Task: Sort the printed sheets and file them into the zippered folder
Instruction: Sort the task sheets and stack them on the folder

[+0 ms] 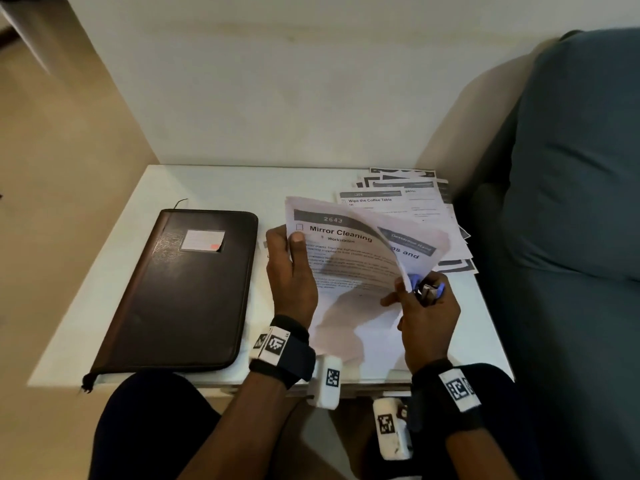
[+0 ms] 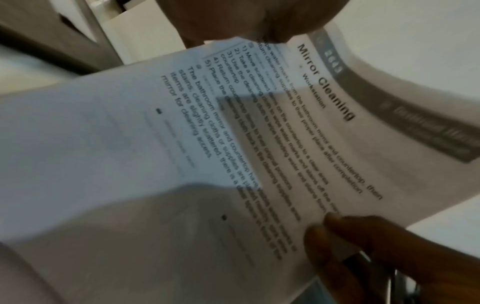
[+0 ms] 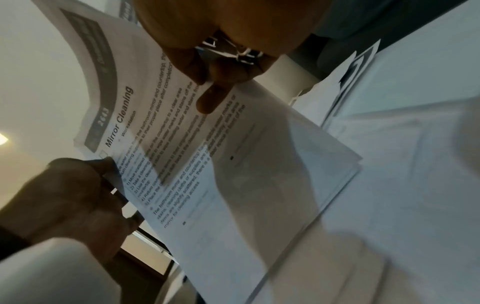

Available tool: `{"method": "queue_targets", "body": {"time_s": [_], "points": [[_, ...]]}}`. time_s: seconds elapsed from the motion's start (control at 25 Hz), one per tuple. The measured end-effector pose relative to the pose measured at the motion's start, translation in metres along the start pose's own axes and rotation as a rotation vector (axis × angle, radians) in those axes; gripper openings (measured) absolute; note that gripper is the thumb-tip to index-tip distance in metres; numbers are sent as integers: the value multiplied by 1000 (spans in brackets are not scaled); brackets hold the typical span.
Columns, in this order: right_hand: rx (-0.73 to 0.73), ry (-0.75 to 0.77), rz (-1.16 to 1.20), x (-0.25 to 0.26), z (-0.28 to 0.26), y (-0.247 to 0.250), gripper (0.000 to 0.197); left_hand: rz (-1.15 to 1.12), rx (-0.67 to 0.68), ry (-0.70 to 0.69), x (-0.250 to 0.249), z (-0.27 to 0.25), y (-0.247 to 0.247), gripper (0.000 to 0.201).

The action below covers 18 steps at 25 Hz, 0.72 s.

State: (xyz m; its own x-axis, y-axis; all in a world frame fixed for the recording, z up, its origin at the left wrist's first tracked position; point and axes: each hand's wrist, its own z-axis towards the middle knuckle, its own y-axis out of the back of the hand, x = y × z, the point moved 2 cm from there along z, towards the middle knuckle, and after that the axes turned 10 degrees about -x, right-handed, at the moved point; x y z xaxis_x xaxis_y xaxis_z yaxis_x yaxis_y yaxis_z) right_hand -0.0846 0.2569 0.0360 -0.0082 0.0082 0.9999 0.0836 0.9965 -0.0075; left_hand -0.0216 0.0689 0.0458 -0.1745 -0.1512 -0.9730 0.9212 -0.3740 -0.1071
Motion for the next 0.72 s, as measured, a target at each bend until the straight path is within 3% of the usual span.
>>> {"method": "queue_targets", "body": {"time_s": [0.16,0.28,0.4,0.48,0.6,0.72], "points": [[49,1,182,50,-1,29,17,128,43,-172,-69,26,11,12],[106,13,292,99,7,58,42,252,287,-242,-116,35,21,14],[351,0,79,135,4,70,41,381,660,-395,-143,17,30,8],[497,161,-152,149,-8,74,34,438,854,-450,-154,-4,35,16],[656,381,-431,154,-20,78,20,474,994,-439,-167,-24,39,26],[742,429,-513,157,-21,79,18,470,1097,-495,-175,-32,42,27]]}}
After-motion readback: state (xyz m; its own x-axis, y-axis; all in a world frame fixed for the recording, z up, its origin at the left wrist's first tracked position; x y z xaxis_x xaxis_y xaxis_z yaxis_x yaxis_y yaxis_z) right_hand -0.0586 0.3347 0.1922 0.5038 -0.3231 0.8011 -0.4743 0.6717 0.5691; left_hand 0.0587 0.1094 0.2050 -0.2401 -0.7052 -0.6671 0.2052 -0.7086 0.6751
